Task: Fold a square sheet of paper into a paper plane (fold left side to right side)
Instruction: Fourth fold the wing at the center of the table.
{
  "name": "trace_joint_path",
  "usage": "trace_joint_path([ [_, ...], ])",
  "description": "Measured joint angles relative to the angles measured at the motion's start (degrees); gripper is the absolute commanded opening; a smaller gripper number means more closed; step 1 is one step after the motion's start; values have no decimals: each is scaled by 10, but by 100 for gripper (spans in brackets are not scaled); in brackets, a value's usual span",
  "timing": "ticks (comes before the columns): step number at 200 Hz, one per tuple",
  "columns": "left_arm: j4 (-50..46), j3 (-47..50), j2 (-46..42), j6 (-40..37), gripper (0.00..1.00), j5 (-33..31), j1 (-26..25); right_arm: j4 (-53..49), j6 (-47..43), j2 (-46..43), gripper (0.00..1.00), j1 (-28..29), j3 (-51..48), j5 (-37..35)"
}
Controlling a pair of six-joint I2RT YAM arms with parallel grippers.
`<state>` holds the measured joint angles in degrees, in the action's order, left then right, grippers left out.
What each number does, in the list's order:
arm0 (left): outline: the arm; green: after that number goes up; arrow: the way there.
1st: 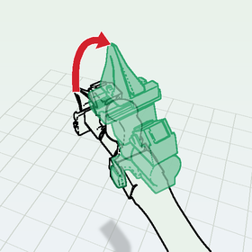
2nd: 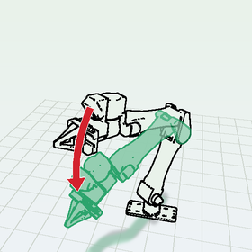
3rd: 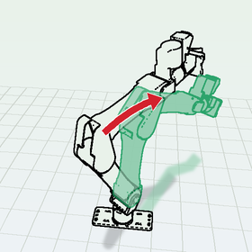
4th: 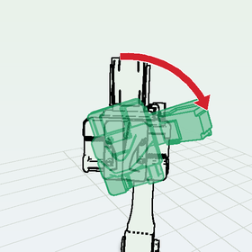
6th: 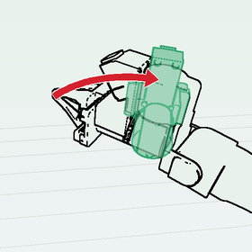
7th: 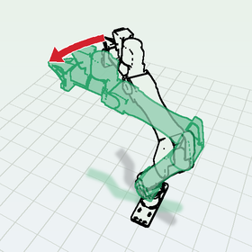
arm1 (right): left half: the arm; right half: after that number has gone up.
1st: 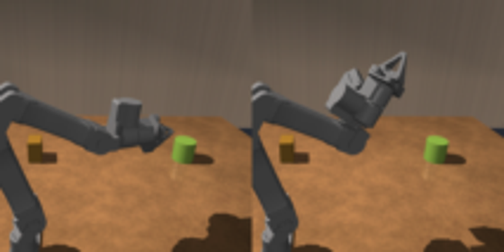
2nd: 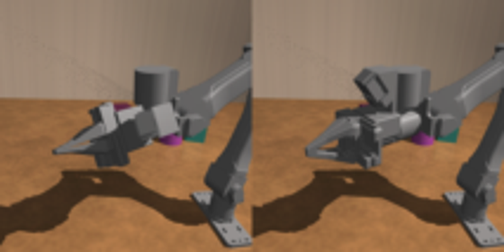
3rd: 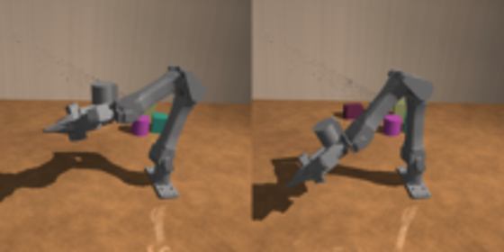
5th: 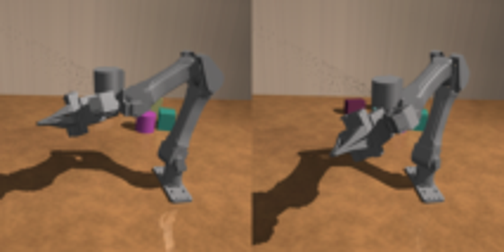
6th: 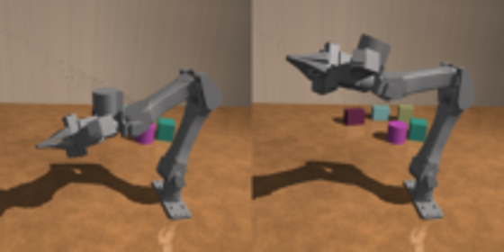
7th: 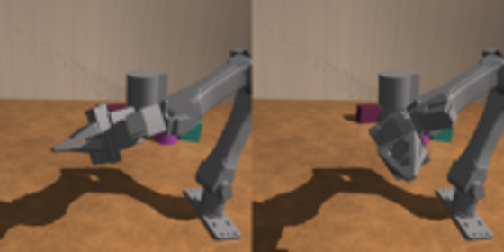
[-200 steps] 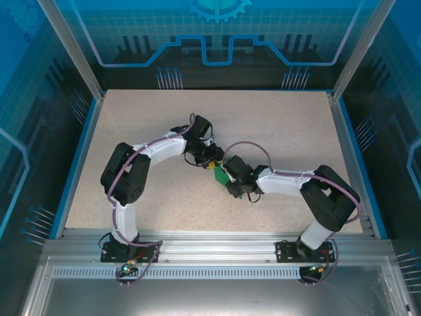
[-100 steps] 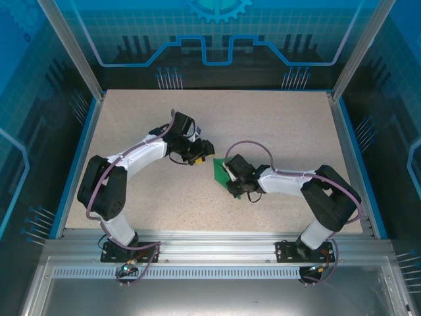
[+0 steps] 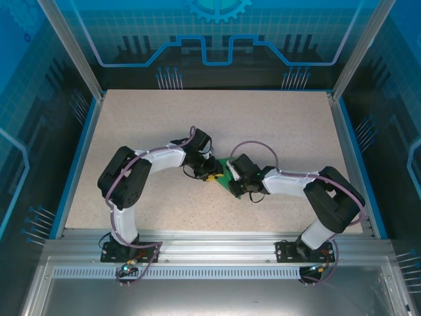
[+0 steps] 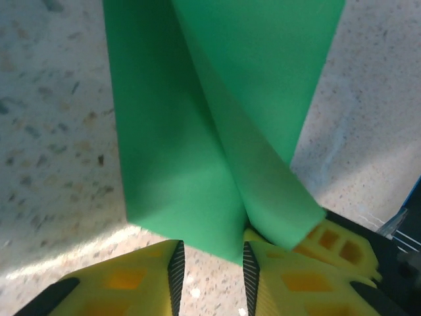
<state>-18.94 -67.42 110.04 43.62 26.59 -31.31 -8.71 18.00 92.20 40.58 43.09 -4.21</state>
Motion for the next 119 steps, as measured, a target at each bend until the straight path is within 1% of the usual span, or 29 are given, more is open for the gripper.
trace_joint_path([
  [35,4,-25,31,2,30,0,-3,5,0,-2,17,-5,-4,9],
  [77,6,-47,46,9,30,0,-8,11,1,-3,17,-12,-8,21],
  [119,13,-53,63,11,30,0,-13,12,2,-3,19,-18,-9,33],
])
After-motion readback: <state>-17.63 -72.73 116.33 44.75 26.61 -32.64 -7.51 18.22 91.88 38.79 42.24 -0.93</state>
